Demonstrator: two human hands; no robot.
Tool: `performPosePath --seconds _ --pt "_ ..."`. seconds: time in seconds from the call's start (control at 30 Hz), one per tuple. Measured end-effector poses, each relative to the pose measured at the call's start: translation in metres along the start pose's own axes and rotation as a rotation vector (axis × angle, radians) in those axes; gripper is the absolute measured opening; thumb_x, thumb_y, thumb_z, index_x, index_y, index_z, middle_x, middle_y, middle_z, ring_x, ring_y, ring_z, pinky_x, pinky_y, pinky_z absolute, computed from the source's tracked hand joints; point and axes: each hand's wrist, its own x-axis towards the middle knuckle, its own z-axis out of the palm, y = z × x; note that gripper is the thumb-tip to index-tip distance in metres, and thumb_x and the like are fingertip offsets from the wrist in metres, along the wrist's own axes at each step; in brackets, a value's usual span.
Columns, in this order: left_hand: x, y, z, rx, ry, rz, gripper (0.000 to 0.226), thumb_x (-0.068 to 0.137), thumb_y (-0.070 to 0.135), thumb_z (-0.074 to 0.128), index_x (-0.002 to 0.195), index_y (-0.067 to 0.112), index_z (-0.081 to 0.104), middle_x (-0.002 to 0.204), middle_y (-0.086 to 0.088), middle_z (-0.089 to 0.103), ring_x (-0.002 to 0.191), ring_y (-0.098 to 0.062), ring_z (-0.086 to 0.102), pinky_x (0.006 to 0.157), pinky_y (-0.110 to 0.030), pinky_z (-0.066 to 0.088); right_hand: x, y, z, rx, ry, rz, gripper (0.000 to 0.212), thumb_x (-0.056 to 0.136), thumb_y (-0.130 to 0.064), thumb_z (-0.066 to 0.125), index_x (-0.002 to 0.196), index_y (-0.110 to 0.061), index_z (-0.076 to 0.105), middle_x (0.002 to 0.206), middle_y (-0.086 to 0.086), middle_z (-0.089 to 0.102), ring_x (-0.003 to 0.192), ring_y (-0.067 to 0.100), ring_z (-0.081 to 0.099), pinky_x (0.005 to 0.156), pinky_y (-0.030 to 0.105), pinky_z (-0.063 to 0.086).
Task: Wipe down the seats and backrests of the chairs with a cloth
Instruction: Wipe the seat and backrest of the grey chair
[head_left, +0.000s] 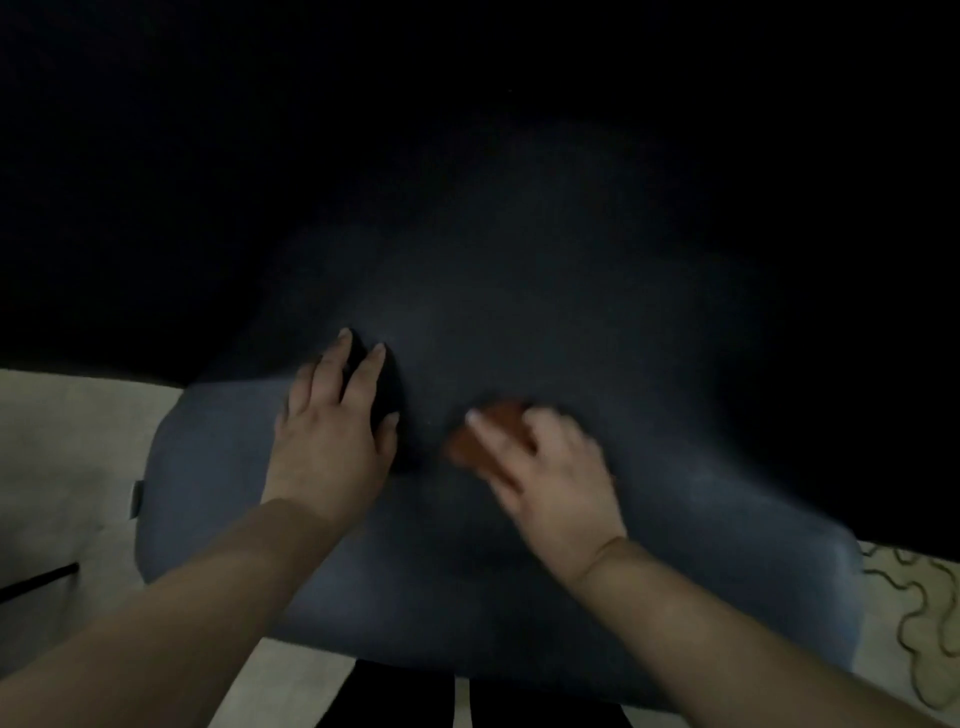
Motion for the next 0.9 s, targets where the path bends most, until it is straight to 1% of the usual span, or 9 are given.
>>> performPosePath --seconds 0.1,0.17,0.33,0.4,0.5,0.6,0.7,0.8,0.9 --pt "-0.004 -0.005 0.003 0.001 0.019 0.03 0.065 0.09 0.033 0.058 0.148 0.025 0.03 0.159 -0.003 0.016 0.139 -0.033 0.02 0.107 -0.055 0.031 0.032 0.032 -0.015 0.016 0.171 0.344 0.052 0.088 -0.03 0.068 0.137 -0.029 0.054 0.111 0.021 0.052 0.094 0.042 0.053 0.079 0.049 0.05" --pt "-0.005 -0.009 0.004 -0.009 0.029 0.053 0.064 0.091 0.033 0.057 0.149 0.024 0.03 0.159 -0.003 0.016 0.14 -0.034 0.02 0.108 -0.054 0.029 0.043 0.031 -0.011 -0.008 0.187 0.448 0.05 0.092 -0.033 0.061 0.14 -0.031 0.05 0.115 0.019 0.048 0.098 0.039 0.05 0.082 0.049 0.047" --pt "-0.019 -0.019 0.003 -0.008 0.011 0.085 0.065 0.091 0.034 0.056 0.149 0.025 0.03 0.159 -0.003 0.015 0.139 -0.029 0.019 0.108 -0.051 0.03 -0.017 -0.033 0.024 -0.05 0.023 0.14 0.064 0.076 -0.032 0.077 0.136 -0.032 0.055 0.105 0.015 0.055 0.086 0.036 0.057 0.068 0.043 0.05" --pt "-0.029 -0.022 0.002 -0.008 -0.005 0.111 0.065 0.091 0.034 0.055 0.149 0.024 0.03 0.159 -0.004 0.015 0.139 -0.029 0.019 0.107 -0.05 0.031 -0.054 -0.037 0.029 -0.073 -0.045 0.027 0.071 0.065 -0.031 0.083 0.132 -0.033 0.058 0.1 0.011 0.056 0.08 0.03 0.059 0.064 0.04 0.05" --pt "-0.046 -0.029 0.003 0.016 -0.027 0.156 0.064 0.091 0.036 0.054 0.149 0.026 0.028 0.159 -0.003 0.014 0.139 -0.027 0.019 0.11 -0.049 0.029 -0.087 -0.022 0.024 -0.133 -0.073 -0.107 0.071 0.063 -0.028 0.084 0.129 -0.034 0.06 0.098 0.008 0.056 0.076 0.03 0.06 0.06 0.041 0.051" --pt "-0.059 -0.039 0.003 0.006 -0.011 0.146 0.064 0.09 0.036 0.056 0.148 0.025 0.031 0.158 -0.005 0.018 0.139 -0.029 0.021 0.11 -0.049 0.028 -0.076 -0.012 0.016 -0.075 0.038 0.071 0.068 0.067 -0.02 0.086 0.129 -0.028 0.062 0.101 0.019 0.056 0.081 0.04 0.059 0.065 0.048 0.053" --pt "-0.064 -0.053 0.006 0.022 0.01 0.109 0.064 0.09 0.035 0.056 0.148 0.025 0.031 0.157 -0.006 0.02 0.138 -0.031 0.022 0.112 -0.049 0.026 -0.015 -0.023 0.015 0.075 0.225 0.347 0.05 0.088 -0.026 0.067 0.136 -0.026 0.055 0.111 0.022 0.05 0.096 0.041 0.054 0.083 0.052 0.05" --pt "-0.064 -0.068 0.009 0.037 0.027 0.093 0.065 0.088 0.034 0.058 0.147 0.023 0.032 0.156 -0.008 0.021 0.137 -0.033 0.024 0.111 -0.05 0.027 0.045 -0.047 0.03 0.044 0.221 0.361 0.047 0.093 -0.037 0.058 0.14 -0.032 0.05 0.118 0.016 0.047 0.105 0.036 0.049 0.089 0.047 0.044" --pt "-0.063 -0.077 0.012 0.034 0.024 0.071 0.066 0.088 0.034 0.06 0.147 0.023 0.032 0.157 -0.008 0.02 0.137 -0.034 0.024 0.11 -0.051 0.028 0.053 -0.076 0.043 0.027 0.124 0.23 0.05 0.091 -0.039 0.058 0.14 -0.034 0.049 0.118 0.014 0.048 0.104 0.035 0.049 0.085 0.044 0.041"
